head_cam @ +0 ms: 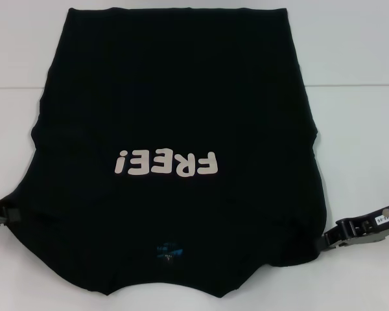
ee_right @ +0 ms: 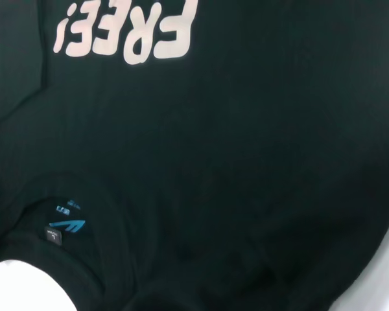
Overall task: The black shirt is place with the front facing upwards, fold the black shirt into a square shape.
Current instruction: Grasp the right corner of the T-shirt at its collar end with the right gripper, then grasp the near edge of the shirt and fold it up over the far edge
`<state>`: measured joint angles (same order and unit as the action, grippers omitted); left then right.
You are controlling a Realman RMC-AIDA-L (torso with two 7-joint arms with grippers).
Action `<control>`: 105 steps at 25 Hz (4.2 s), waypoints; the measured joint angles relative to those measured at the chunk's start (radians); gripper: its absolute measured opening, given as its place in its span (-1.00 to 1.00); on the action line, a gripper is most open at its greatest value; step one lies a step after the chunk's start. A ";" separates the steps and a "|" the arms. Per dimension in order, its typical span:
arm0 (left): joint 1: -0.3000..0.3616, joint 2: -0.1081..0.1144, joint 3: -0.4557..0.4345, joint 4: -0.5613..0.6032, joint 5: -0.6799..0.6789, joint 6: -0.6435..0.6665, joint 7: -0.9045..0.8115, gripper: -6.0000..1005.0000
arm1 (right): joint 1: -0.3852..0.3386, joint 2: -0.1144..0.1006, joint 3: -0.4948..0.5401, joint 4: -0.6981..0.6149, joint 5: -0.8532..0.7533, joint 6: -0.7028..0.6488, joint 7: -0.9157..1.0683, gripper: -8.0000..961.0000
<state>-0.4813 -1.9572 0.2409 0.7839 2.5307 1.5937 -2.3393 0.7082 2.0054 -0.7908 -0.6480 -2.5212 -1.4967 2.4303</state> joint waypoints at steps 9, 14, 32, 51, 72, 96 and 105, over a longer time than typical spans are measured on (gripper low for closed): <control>0.001 0.001 -0.028 -0.005 -0.014 -0.010 -0.013 -0.95 | 0.007 -0.009 -0.009 -0.001 0.000 0.006 0.003 -0.98; 0.000 0.003 -0.029 -0.006 -0.022 -0.011 -0.011 -0.95 | 0.012 -0.011 -0.009 -0.001 0.000 0.002 -0.002 -0.97; 0.009 0.004 -0.029 -0.009 -0.019 0.042 0.000 -0.95 | -0.019 -0.074 0.093 -0.001 0.009 -0.097 -0.069 -0.98; 0.021 0.005 -0.030 -0.007 -0.013 0.077 -0.002 -0.95 | -0.023 -0.085 0.156 -0.001 0.027 -0.169 -0.122 -0.98; 0.052 0.005 -0.042 -0.009 0.161 0.353 0.059 -0.95 | -0.102 -0.100 0.144 0.002 0.012 -0.367 -0.302 -0.98; -0.006 0.024 -0.182 -0.166 -0.308 0.153 0.043 -0.95 | -0.120 -0.112 0.484 0.149 0.257 -0.277 -0.278 -0.94; 0.000 -0.021 -0.181 -0.277 -0.535 -0.119 0.172 -0.95 | -0.143 -0.036 0.495 0.218 0.501 -0.029 -0.365 -0.91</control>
<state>-0.4811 -1.9787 0.0594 0.5071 1.9955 1.4749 -2.1673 0.5649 1.9696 -0.2960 -0.4299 -2.0197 -1.5256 2.0657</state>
